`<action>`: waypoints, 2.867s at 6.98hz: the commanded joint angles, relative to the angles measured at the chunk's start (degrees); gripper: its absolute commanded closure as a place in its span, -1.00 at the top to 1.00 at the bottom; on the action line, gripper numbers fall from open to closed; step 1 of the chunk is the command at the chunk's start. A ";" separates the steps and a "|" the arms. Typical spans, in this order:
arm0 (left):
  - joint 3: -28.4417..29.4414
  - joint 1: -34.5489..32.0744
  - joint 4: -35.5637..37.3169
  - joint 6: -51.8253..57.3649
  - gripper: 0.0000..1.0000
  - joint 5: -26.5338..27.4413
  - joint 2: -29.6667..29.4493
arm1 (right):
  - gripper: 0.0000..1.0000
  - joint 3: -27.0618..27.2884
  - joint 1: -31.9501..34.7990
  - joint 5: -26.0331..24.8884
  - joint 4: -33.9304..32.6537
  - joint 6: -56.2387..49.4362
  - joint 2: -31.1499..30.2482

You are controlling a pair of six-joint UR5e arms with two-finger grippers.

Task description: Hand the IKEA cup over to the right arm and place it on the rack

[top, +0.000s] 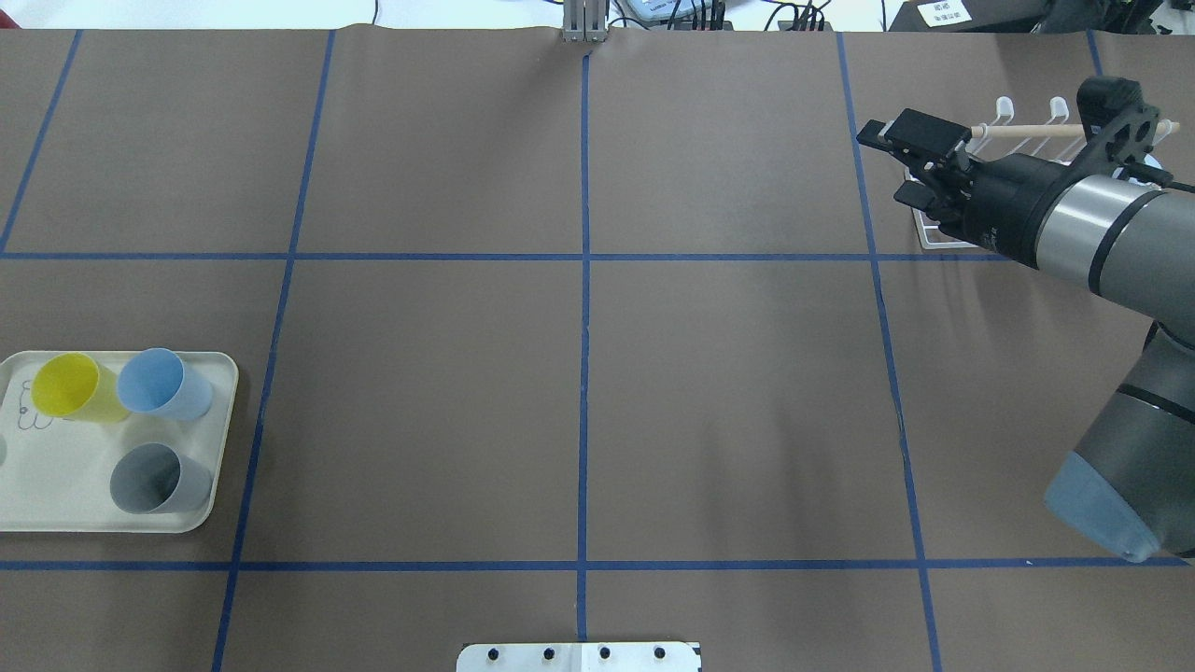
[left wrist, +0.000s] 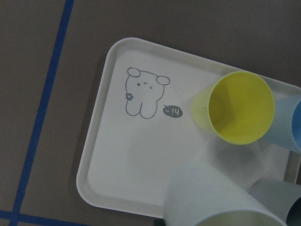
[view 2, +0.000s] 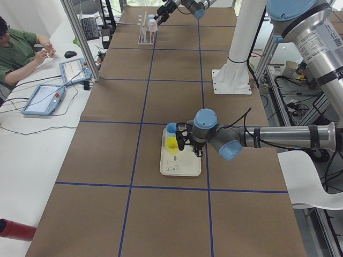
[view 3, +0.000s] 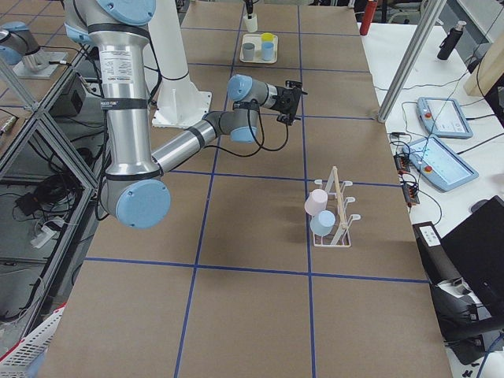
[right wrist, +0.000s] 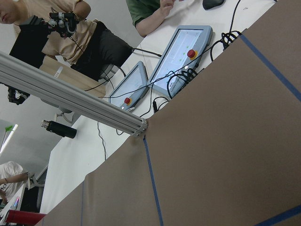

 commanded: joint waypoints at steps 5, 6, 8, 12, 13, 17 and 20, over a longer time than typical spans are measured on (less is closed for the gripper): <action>-9.54 -5.21 41.53 -6.35 -1.00 -1.11 -34.07 | 1.00 -0.62 -1.94 0.00 0.03 0.33 2.16; -6.91 -4.69 40.24 -13.20 -1.00 -1.20 -40.40 | 1.00 -0.71 -2.55 0.00 0.03 2.50 3.57; 0.71 0.30 22.68 -30.75 -1.00 -1.02 -46.07 | 1.00 -1.41 -4.65 -0.09 0.03 5.16 9.09; 17.43 2.44 -18.07 -55.76 -1.00 3.79 -50.21 | 1.00 -12.01 -10.27 -0.61 5.63 18.14 24.03; 19.98 2.53 -26.31 -63.21 -1.00 7.03 -51.27 | 1.00 -15.09 -11.07 -0.79 5.74 20.00 28.32; 27.36 8.93 -57.09 -83.11 -1.00 25.31 -51.45 | 1.00 -16.97 -11.08 -1.67 10.72 26.51 33.29; 25.99 15.34 -62.68 -85.08 -1.00 31.05 -52.06 | 1.00 -17.14 -11.26 -3.51 12.68 27.92 33.73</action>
